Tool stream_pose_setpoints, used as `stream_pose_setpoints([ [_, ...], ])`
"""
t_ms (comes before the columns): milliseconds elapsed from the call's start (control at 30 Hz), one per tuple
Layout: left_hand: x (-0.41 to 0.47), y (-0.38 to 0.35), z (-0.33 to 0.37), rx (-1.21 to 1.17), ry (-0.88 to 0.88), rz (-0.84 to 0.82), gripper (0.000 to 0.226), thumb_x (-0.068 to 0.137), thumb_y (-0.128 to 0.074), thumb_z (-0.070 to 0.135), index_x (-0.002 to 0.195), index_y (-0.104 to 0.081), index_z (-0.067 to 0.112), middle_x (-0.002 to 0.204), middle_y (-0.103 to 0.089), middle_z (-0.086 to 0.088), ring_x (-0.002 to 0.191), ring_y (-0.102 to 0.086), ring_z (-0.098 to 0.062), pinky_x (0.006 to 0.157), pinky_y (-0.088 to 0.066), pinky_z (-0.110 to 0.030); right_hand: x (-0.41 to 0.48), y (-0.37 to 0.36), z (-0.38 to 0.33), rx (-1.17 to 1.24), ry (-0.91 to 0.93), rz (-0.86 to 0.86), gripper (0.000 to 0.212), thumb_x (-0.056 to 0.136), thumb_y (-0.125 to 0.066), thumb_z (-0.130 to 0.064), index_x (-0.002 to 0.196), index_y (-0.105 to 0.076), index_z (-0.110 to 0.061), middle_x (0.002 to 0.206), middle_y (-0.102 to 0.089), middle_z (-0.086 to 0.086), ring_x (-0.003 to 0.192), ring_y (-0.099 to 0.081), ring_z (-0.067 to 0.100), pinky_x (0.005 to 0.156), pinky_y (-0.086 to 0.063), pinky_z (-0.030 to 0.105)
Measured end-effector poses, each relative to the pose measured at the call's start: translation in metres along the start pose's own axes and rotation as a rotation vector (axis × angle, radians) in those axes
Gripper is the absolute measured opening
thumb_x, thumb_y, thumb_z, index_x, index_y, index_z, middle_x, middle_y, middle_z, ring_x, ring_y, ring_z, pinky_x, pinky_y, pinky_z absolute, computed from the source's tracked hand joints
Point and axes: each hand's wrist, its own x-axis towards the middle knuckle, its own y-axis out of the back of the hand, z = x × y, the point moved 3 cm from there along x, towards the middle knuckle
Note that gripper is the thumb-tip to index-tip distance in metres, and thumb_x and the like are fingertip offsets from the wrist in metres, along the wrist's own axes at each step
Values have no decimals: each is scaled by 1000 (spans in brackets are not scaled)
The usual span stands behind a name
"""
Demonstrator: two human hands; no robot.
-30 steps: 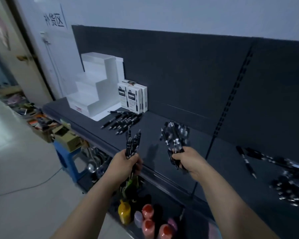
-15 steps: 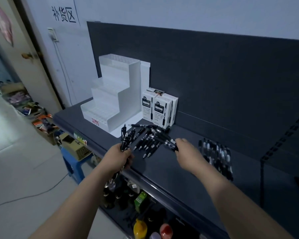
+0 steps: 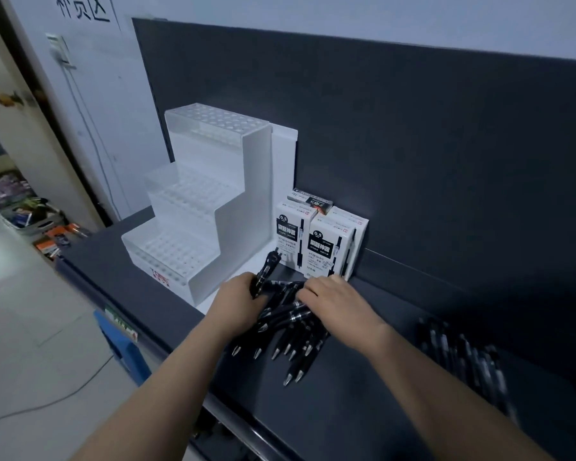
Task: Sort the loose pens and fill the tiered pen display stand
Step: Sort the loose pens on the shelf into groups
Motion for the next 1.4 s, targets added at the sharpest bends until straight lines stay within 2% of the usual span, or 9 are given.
stream_pose_setpoints([
  [100, 4, -6, -4, 10, -70, 38, 29, 84, -69, 24, 112, -62, 17, 97, -64, 0, 83, -53, -14, 70, -35, -23, 4, 1, 8, 104, -51, -30, 51, 86, -59, 0, 133, -51, -19, 125, -54, 2, 118, -49, 22, 105, -35, 33],
  [200, 2, -9, -9, 2, -119, 61, 30, 86, -68, 30, 113, -64, 18, 103, -65, -1, 87, -55, -14, 72, -34, -23, -1, 8, 15, 173, -139, -51, 57, 88, -65, -11, 141, -46, -22, 140, -46, -2, 131, -39, 19, 112, -25, 30],
  [333, -6, -6, -12, -64, -215, 79, 26, 87, -67, 32, 110, -68, 19, 100, -60, 8, 91, -52, -9, 75, -31, -17, -18, 10, 16, 317, -304, 35, 54, 81, -72, -13, 132, -56, -21, 132, -52, -5, 125, -44, 16, 108, -29, 30],
  [433, -10, -10, -16, -34, -268, 16, 33, 85, -68, 35, 115, -65, 21, 108, -57, 9, 105, -52, -10, 83, -31, -15, -25, 3, 11, 406, -433, 58, 53, 80, -61, 2, 129, -58, -18, 129, -55, -4, 120, -45, 16, 105, -36, 31],
  [667, -13, -9, -21, 47, -281, 17, 45, 88, -62, 35, 129, -56, 18, 128, -54, -1, 117, -50, -22, 99, -40, -32, -31, 6, -6, 467, -657, 51, 67, 81, -38, 16, 140, -49, -15, 145, -46, -3, 132, -38, 16, 110, -30, 25],
  [867, -22, -4, -3, 197, -450, 59, 46, 89, -58, 36, 130, -55, 16, 129, -56, -2, 116, -50, -26, 98, -41, -36, -48, 27, -20, 330, -781, 90, 33, 93, -52, -15, 125, -56, -8, 129, -58, 6, 120, -50, 22, 103, -37, 30],
  [1033, -35, -11, 25, 271, -642, 85, 40, 83, -67, 31, 117, -65, 11, 113, -66, -8, 101, -59, -33, 88, -47, -39, -85, 43, -32, 232, -892, 78, 48, 99, -47, -30, 143, -41, -11, 148, -42, 5, 137, -36, 21, 116, -19, 28],
  [1167, -60, -23, 55, 303, -756, 60, 38, 76, -67, 30, 108, -69, 9, 102, -69, -9, 88, -62, -34, 79, -52, -40, -132, 56, -41, 182, -975, 94, 50, 100, -45, -32, 146, -38, -12, 150, -40, 4, 138, -34, 21, 116, -18, 25],
  [1400, -134, -64, 123, 304, -941, -5, 38, 77, -76, 29, 107, -70, 8, 101, -70, -8, 89, -64, -31, 76, -53, -41, -235, 89, -45, 108, -1097, 191, 36, 98, -50, -29, 130, -55, -13, 127, -58, 1, 119, -53, 22, 110, -29, 29],
])
